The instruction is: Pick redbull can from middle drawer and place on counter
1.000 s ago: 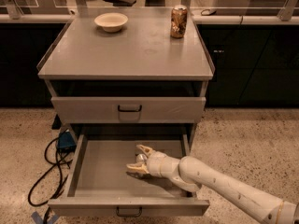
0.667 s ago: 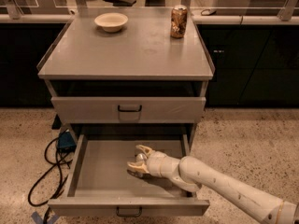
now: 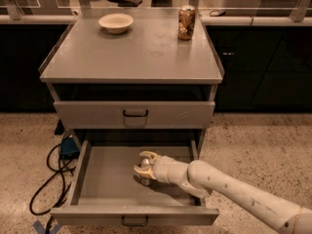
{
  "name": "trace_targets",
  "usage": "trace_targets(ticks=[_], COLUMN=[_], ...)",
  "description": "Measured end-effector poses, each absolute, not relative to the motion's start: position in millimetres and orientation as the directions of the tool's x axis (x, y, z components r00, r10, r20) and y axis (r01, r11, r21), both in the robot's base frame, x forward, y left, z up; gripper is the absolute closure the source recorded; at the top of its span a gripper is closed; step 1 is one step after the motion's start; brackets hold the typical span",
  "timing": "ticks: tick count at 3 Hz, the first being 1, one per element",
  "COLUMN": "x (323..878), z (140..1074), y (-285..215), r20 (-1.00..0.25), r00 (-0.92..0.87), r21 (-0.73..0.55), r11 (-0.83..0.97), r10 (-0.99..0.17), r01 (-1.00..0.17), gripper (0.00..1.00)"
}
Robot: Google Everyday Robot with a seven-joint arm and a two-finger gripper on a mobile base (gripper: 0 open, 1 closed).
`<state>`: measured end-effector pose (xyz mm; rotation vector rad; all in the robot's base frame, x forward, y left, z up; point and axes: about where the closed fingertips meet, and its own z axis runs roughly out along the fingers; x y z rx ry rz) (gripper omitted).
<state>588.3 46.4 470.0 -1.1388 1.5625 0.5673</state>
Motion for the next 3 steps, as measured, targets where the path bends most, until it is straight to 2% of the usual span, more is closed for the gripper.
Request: trace_targets(ticks=[3], x=[589.6], z=[657.9], y=[68.3], r20=[-0.907], r00=[0.290], r21=[-0.363], r11=[0.216], r10=[-0.306], r01=[-0.906], gripper=[1.00])
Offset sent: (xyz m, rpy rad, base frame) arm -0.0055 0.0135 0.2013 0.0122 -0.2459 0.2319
